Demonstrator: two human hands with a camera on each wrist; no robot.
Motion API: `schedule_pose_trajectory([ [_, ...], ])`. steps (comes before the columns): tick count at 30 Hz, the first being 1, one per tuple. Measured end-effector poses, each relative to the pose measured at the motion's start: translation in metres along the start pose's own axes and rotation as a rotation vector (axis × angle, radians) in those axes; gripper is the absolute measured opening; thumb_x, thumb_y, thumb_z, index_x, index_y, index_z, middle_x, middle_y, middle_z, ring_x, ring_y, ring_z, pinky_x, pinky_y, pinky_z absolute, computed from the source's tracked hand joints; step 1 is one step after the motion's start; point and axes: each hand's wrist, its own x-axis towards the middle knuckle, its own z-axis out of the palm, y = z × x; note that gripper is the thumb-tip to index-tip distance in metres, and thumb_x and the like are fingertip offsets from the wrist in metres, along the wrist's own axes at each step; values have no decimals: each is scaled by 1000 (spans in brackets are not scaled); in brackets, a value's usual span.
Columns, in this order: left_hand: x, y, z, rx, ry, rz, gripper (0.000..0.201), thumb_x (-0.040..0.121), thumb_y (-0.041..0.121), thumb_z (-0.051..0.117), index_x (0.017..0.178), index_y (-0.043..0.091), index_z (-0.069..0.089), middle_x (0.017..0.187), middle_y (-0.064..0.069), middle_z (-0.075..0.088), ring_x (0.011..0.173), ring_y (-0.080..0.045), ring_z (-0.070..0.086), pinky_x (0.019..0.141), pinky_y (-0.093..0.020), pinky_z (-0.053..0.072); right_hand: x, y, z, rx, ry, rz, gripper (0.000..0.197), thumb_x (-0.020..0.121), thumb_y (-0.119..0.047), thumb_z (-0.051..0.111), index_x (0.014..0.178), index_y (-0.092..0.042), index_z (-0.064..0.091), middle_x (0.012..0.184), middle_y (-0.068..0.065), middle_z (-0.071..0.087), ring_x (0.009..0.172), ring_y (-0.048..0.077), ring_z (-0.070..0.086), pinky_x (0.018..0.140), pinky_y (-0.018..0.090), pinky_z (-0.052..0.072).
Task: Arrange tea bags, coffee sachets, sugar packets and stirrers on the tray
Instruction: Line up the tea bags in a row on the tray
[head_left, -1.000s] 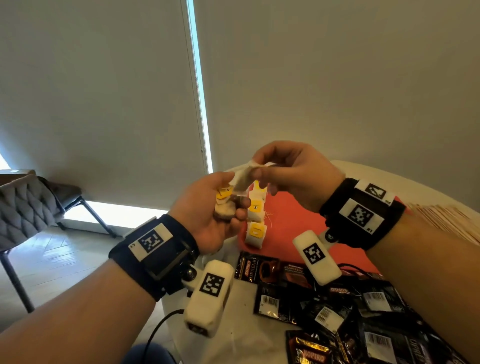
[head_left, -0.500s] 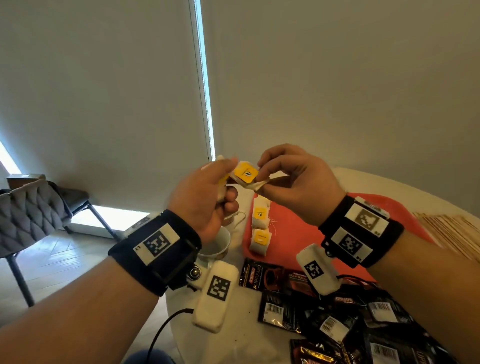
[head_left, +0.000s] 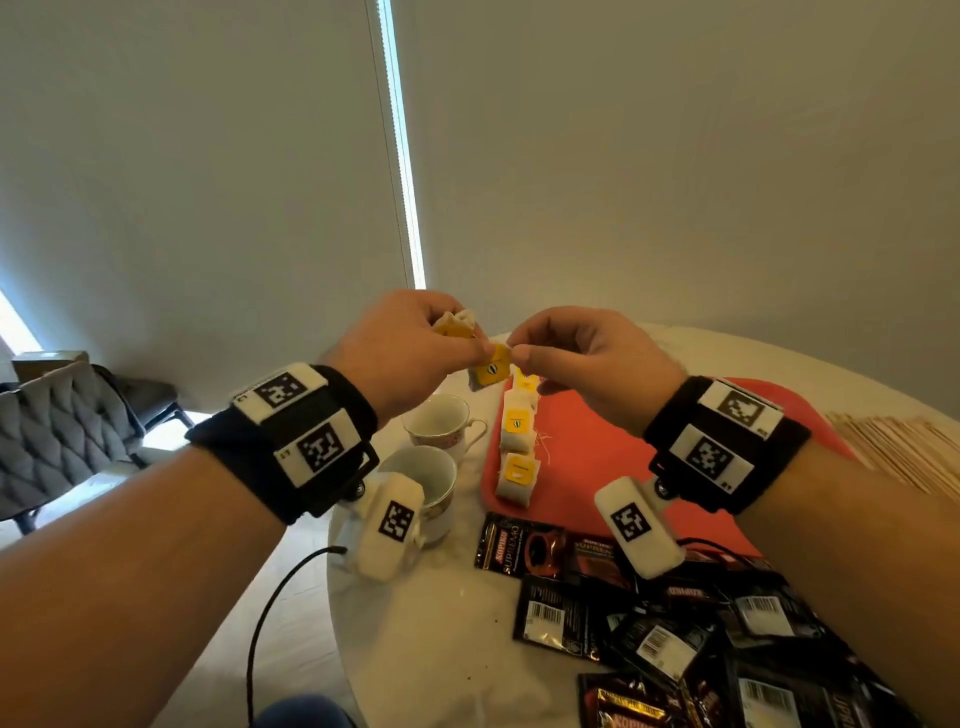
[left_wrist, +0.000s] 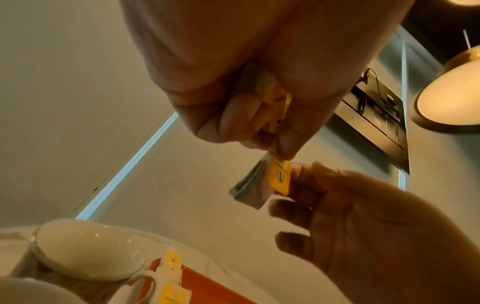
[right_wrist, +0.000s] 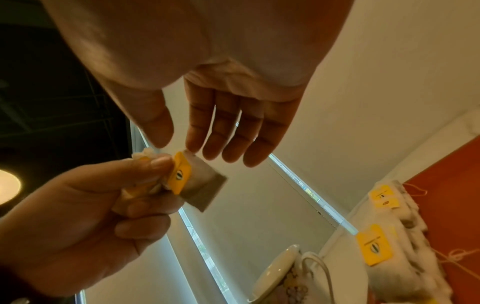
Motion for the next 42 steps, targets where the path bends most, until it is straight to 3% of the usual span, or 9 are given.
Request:
schedule_pose_trajectory([
  [4, 4, -1, -3, -2, -69, -51, 16, 88, 36, 82, 88, 21, 77, 69, 2, 63, 69, -15, 58, 65, -34, 51, 2, -3, 1, -46, -21, 35, 14, 89, -27, 78, 101, -19, 75, 91, 0, 77, 82, 17, 72, 77, 41, 63],
  [8, 7, -7, 0, -9, -97, -85, 18, 87, 40, 82, 92, 24, 77, 85, -7, 72, 80, -24, 65, 74, -42, 58, 6, -3, 2, 19, -68, 95, 13, 88, -17, 79, 98, -12, 74, 90, 5, 77, 83, 20, 75, 74, 35, 63],
  [10, 7, -11, 1, -73, -79, -111, 18, 88, 38, 81, 93, 22, 77, 78, -4, 67, 75, -22, 60, 69, -39, 54, 10, 3, 3, 51, -56, 150, 13, 88, -14, 79, 98, -8, 73, 88, 8, 77, 82, 23, 76, 73, 34, 63],
  [12, 9, -18, 2, -190, -50, -153, 17, 90, 33, 80, 92, 17, 75, 73, -1, 59, 67, -17, 52, 62, -33, 49, 13, 16, 6, 119, -21, 264, 12, 88, -9, 78, 96, -4, 71, 82, 10, 75, 73, 22, 74, 68, 32, 62],
  [15, 10, -28, 3, -329, -44, -191, 15, 92, 26, 78, 93, 13, 71, 79, -3, 58, 61, -12, 47, 51, -26, 42, 14, 43, 14, 274, 23, 501, 11, 87, 2, 74, 93, -4, 67, 74, 11, 68, 61, 19, 68, 59, 30, 60],
  [20, 12, -42, 5, -379, -39, -210, 15, 94, 25, 76, 98, 12, 70, 80, -3, 58, 57, -9, 47, 47, -22, 42, 8, 76, 25, 359, 2, 748, 13, 88, 4, 71, 95, -5, 65, 75, 14, 70, 60, 21, 67, 56, 30, 59],
  [26, 14, -56, 8, -394, -43, -242, 12, 96, 26, 74, 96, 15, 69, 78, -1, 60, 56, -8, 48, 48, -22, 44, 9, 83, 33, 395, 35, 830, 10, 90, 6, 69, 92, -3, 65, 75, 14, 67, 57, 20, 65, 52, 28, 57],
  [37, 11, -64, 15, -466, -51, -306, 14, 95, 25, 75, 97, 13, 69, 80, -4, 60, 56, -11, 46, 46, -24, 41, 11, 93, 39, 305, 93, 856, 10, 87, -6, 77, 85, -5, 68, 81, 14, 71, 72, 23, 68, 73, 37, 61],
  [42, 6, -60, 13, -483, -46, -316, 15, 96, 25, 75, 102, 12, 70, 81, -4, 60, 57, -10, 48, 47, -23, 43, 3, 86, 31, 222, 118, 904, 19, 94, -14, 70, 99, 4, 68, 80, 16, 67, 64, 24, 68, 59, 34, 61],
])
